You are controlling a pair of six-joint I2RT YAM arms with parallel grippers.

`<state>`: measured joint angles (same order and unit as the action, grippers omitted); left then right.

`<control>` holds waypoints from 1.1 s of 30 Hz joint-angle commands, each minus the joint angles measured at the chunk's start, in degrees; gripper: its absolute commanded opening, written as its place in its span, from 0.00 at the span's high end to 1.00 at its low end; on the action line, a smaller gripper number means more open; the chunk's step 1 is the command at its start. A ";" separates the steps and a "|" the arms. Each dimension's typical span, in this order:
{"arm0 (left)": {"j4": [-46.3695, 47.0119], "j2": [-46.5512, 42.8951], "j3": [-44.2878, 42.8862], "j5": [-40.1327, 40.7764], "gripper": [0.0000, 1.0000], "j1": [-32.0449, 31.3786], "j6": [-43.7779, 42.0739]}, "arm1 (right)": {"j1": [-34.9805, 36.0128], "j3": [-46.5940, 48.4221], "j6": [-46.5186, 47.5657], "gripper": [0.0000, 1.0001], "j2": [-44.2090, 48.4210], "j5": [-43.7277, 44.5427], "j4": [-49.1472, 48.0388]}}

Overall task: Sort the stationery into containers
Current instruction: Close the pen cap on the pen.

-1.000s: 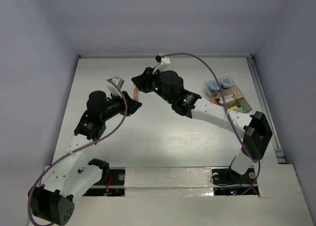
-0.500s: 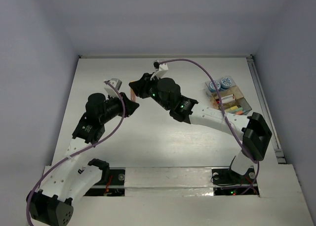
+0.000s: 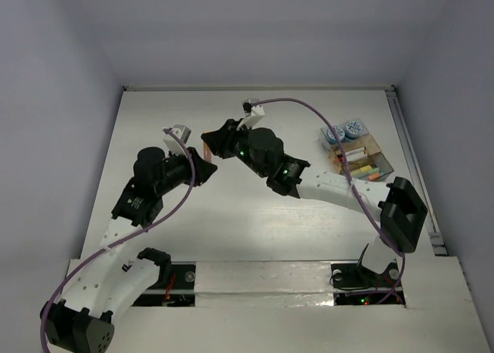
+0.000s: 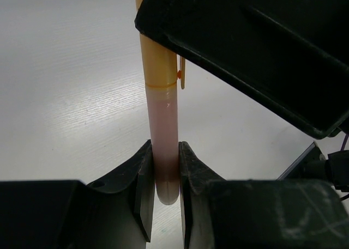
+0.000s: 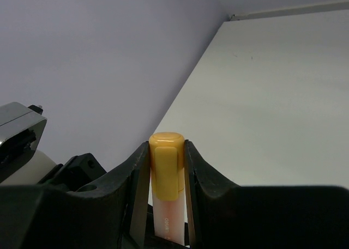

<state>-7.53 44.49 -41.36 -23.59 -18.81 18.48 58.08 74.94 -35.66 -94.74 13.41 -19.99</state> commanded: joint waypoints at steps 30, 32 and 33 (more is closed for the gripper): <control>7.62 1.04 -3.02 4.52 1.00 0.18 -1.52 | 17.32 -29.32 -15.58 1.00 -6.51 -12.88 -8.84; 7.62 1.04 -3.37 5.48 1.00 0.18 -1.78 | 18.02 -29.93 -15.67 1.00 -5.90 -12.45 -7.53; 7.62 1.04 -3.46 5.84 1.00 0.18 -1.87 | 18.55 -30.20 -15.67 1.00 -5.46 -12.09 -7.00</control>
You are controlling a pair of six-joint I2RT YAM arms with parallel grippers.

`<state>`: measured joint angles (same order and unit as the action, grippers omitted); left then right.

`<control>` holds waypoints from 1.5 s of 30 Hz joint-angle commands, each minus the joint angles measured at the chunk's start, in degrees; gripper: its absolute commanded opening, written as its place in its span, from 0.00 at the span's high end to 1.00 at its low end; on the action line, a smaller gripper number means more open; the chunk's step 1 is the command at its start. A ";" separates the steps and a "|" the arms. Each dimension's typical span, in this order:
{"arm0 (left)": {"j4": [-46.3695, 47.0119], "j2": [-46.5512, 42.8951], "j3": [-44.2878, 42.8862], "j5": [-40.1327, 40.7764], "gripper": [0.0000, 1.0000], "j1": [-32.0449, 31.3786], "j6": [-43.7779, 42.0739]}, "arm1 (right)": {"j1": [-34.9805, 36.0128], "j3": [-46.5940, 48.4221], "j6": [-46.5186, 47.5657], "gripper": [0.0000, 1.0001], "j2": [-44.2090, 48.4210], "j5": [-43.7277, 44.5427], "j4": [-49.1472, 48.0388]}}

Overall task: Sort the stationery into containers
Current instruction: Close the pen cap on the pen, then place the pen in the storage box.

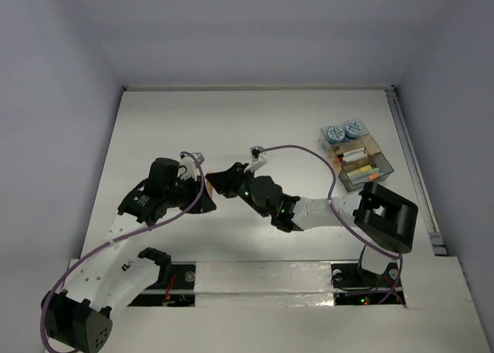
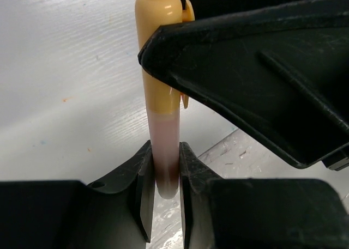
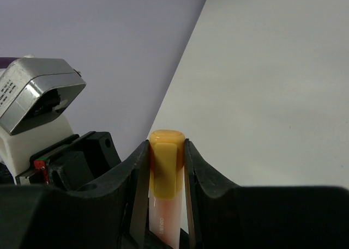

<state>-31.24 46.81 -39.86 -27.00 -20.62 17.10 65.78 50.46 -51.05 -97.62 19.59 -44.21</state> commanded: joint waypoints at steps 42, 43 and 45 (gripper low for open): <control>32.21 -11.65 -2.86 -2.00 0.01 1.99 0.47 | -61.64 -12.49 15.54 1.00 45.61 19.26 50.27; 32.21 -11.74 -2.86 -2.26 0.01 1.99 0.48 | -62.17 -12.49 15.37 1.00 44.81 19.25 50.18; 32.47 -12.00 -2.77 -2.88 0.01 1.99 0.56 | -62.79 -12.58 15.54 1.00 42.18 19.25 49.57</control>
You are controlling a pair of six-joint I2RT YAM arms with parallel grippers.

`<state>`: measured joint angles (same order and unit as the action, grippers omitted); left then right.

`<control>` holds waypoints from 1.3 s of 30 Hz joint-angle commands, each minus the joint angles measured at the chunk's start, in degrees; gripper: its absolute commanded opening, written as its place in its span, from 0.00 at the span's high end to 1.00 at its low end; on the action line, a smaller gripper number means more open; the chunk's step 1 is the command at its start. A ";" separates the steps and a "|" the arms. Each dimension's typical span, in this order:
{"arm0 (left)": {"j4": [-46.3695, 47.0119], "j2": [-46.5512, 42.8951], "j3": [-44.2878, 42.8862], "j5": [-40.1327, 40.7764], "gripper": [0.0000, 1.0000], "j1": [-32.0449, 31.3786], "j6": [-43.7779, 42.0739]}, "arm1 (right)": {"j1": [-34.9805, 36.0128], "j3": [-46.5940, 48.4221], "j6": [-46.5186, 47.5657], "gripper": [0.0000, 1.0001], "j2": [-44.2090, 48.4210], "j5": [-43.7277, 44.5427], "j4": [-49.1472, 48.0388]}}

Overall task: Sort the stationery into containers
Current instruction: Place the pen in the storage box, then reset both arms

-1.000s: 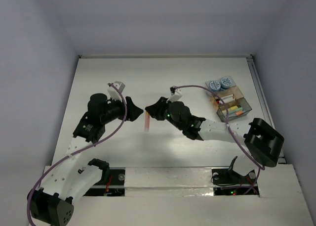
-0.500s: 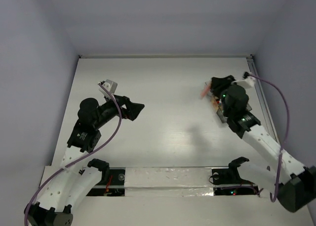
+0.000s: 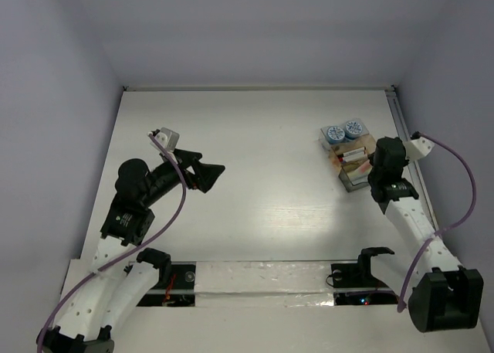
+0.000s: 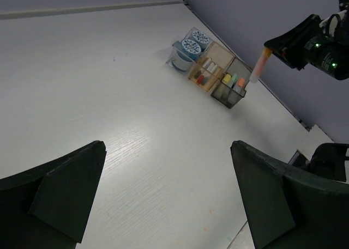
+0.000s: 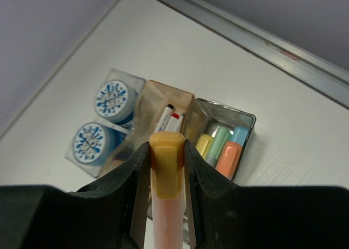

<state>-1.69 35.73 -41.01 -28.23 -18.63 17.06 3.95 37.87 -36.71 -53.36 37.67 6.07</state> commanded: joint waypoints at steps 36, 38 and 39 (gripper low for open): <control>2.13 0.57 -2.23 1.77 0.01 -0.53 -0.10 | -4.12 9.14 4.10 0.00 9.65 -27.68 5.97; 2.22 0.75 -2.32 2.04 0.01 -0.53 0.08 | -4.12 10.90 5.15 0.00 12.22 -34.04 8.08; 2.92 0.84 -2.40 2.21 0.01 -0.53 0.43 | -4.12 11.96 5.42 0.00 14.23 -40.42 8.96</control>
<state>-1.72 36.56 -41.04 -26.65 -19.00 17.06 0.05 45.01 -34.22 -43.55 13.54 11.92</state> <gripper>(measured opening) 0.990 0.995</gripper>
